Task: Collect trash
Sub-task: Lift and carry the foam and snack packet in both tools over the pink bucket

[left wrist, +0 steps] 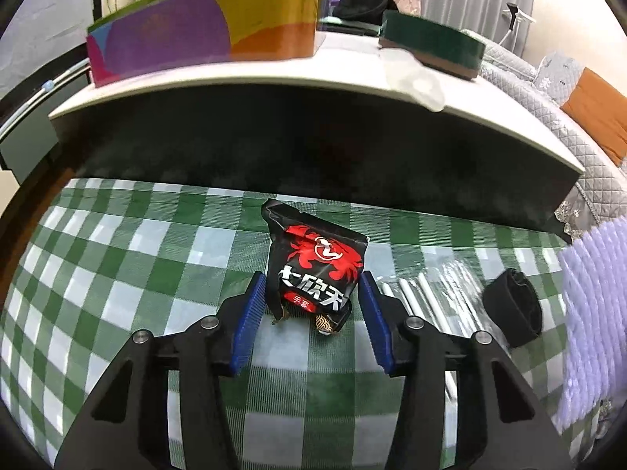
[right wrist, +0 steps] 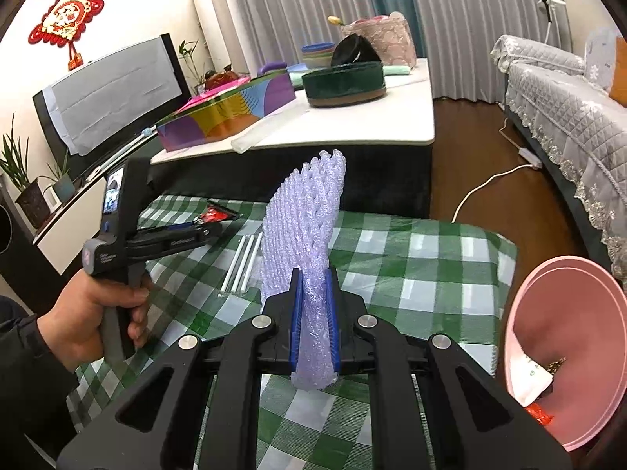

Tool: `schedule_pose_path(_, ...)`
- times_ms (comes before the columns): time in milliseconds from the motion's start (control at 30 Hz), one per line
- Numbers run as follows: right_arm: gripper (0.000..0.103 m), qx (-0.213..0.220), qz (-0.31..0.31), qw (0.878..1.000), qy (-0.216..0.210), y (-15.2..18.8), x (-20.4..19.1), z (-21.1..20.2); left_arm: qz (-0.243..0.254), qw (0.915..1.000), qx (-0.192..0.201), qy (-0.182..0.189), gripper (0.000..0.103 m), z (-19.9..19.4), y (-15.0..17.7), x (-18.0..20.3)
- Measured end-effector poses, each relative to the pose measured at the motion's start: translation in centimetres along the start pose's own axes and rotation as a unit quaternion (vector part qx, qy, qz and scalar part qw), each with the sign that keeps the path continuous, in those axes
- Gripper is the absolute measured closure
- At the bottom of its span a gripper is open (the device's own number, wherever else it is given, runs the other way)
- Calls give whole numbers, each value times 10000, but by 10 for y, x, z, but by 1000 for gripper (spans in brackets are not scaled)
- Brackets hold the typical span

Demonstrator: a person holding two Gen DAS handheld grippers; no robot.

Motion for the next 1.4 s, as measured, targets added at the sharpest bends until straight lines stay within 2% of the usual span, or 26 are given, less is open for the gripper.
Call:
schedule_pose_path(433, 91, 489, -211, 9977, 412, -15, -7, -50, 12, 9970, 764, 79, 55, -88, 26, -9)
schedule_pose_path(667, 91, 728, -337, 9949, 617, -16, -14, -83, 112, 9938, 1084, 207, 55, -127, 36, 2)
schedule_pose_path(1033, 91, 953, -309, 9912, 869, -13, -11, -121, 299, 9896, 1360, 365, 55, -166, 51, 21)
schedule_pose_path(1400, 91, 1114, -146, 9884, 1023, -13, 4, -144, 505, 9857, 1502, 581, 55, -183, 56, 45)
Point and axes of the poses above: each gripper's, at about its wrist camera, not at the fingertips, and z roughly the way its jaws point, x to its right, y to its underside, the point moved 6 cm from there along z, roughly the way its jaws point, and after that the axes turned 12 degrees about -y, right-handed, at the moved point
